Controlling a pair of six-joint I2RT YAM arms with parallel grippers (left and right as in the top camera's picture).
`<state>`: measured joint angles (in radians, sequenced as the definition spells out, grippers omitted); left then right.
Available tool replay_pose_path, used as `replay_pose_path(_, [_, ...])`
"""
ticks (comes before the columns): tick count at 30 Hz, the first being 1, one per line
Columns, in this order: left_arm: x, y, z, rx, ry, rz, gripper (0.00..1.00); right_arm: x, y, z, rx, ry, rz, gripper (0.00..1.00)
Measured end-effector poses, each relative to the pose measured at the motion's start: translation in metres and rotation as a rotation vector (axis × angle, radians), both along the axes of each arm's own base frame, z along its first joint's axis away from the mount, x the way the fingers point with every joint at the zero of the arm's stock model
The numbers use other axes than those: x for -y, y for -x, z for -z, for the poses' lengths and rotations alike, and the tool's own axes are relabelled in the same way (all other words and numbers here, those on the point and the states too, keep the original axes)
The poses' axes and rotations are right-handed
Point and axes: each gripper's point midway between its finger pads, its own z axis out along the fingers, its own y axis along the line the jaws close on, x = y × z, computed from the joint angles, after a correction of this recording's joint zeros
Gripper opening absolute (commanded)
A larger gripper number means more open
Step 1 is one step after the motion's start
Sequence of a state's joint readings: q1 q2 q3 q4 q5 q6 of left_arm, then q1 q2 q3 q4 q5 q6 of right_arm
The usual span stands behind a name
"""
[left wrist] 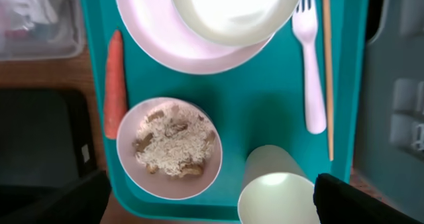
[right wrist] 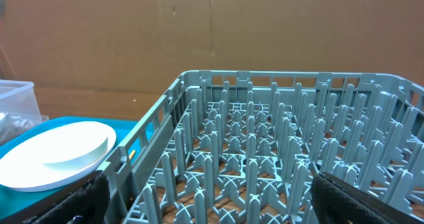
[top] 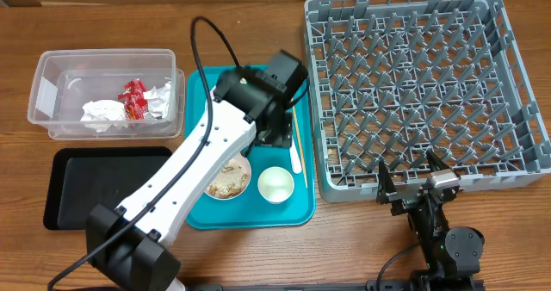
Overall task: Sort waste into correct bins and load items into the dishwasher
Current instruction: 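Lower the left gripper onto the rim of the rice bowl and grasp it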
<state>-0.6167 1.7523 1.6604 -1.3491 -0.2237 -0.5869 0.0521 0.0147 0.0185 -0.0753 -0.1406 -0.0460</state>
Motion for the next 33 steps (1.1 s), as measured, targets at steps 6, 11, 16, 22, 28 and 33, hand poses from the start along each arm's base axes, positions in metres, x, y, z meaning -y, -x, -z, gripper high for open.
replay_pose_path(6, [-0.007,0.016,0.034,-0.081,-0.027,-0.006,1.0,0.0,0.0,0.0,0.0,0.0,0.0,1.0])
replay_pose_path(11, [-0.006,0.017,0.043,-0.085,-0.022,-0.007,0.95,0.0,0.0,0.0,0.0,0.0,0.0,1.0])
replay_pose_path(16, [-0.005,0.016,0.044,-0.079,-0.018,-0.008,0.81,0.0,0.0,0.0,0.0,0.0,0.0,1.0])
replay_pose_path(22, [-0.005,0.016,0.044,-0.077,-0.015,-0.021,0.43,0.0,0.0,0.0,0.0,0.0,0.0,1.0])
replay_pose_path(28, [-0.004,0.012,0.043,-0.059,0.002,-0.073,0.41,0.0,0.0,0.0,0.0,0.0,0.0,1.0])
replay_pose_path(33, [-0.014,0.011,0.045,-0.068,0.0,-0.135,0.38,0.0,0.0,0.0,0.0,0.0,0.0,1.0])
